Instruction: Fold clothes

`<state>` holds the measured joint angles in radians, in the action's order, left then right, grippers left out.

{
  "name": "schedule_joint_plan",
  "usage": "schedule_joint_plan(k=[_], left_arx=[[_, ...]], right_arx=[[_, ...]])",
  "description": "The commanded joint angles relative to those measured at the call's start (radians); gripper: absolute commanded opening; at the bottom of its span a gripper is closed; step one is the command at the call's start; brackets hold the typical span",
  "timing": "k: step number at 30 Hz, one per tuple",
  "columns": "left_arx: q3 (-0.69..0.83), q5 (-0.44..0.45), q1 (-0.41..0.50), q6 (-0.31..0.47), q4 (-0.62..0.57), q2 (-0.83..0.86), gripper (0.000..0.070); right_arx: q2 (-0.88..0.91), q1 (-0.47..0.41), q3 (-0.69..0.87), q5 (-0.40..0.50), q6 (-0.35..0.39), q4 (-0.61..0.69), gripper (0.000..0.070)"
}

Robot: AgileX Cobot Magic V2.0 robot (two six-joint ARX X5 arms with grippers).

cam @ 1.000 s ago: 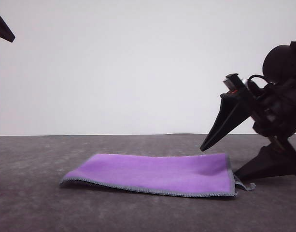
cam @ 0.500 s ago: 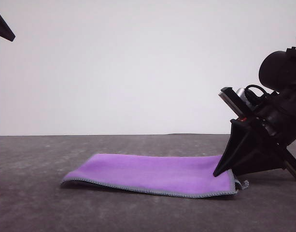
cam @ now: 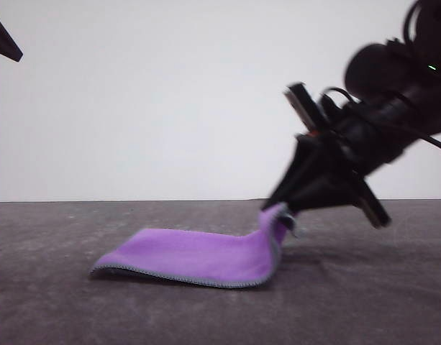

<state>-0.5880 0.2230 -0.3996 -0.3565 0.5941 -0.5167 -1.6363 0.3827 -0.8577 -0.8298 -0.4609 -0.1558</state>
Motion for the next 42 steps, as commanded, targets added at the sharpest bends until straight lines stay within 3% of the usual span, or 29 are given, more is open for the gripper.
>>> schedule_joint_plan(k=[1, 8, 11, 13, 15, 17, 25, 29, 32, 38, 42], left_arx=[[-0.003, 0.002, -0.004, 0.004, -0.011, -0.004, 0.0471], [-0.003, 0.002, -0.004, 0.008, -0.011, -0.004, 0.0471], [-0.003, 0.002, -0.004, 0.008, -0.011, -0.004, 0.0471], [-0.003, 0.002, -0.004, 0.008, -0.011, -0.004, 0.0471], [-0.003, 0.002, -0.004, 0.008, -0.011, -0.004, 0.0471], [-0.003, 0.002, -0.004, 0.008, -0.011, -0.004, 0.0471], [-0.003, 0.002, -0.004, 0.007, -0.010, -0.004, 0.0471], [-0.003, 0.002, -0.004, 0.008, -0.010, -0.004, 0.0472], [-0.003, 0.002, -0.004, 0.008, -0.010, -0.004, 0.0472], [-0.003, -0.009, -0.004, 0.008, -0.010, -0.004, 0.0472], [-0.003, -0.020, -0.004, 0.008, -0.011, -0.005, 0.0472]], right_arx=[[-0.004, 0.033, -0.033, 0.013, -0.020, 0.032, 0.0005], [-0.040, 0.147, -0.079, 0.058, -0.174, 0.238, 0.0005], [-0.091, 0.194, -0.111, 0.072, -0.193, 0.267, 0.0011], [-0.120, 0.220, -0.121, 0.072, -0.190, 0.291, 0.0098], [-0.141, 0.242, -0.124, 0.071, -0.188, 0.324, 0.0272], [-0.146, 0.251, -0.124, 0.071, -0.181, 0.344, 0.0393], [-0.073, 0.188, -0.124, -0.025, -0.169, 0.329, 0.0401], [0.012, 0.135, -0.124, -0.015, -0.059, 0.202, 0.0401], [0.101, 0.099, -0.124, 0.063, 0.104, 0.019, 0.0401], [0.292, 0.035, -0.124, 0.345, 0.436, -0.347, 0.0400], [0.406, -0.003, -0.107, 0.491, 0.522, -0.446, 0.0400]])
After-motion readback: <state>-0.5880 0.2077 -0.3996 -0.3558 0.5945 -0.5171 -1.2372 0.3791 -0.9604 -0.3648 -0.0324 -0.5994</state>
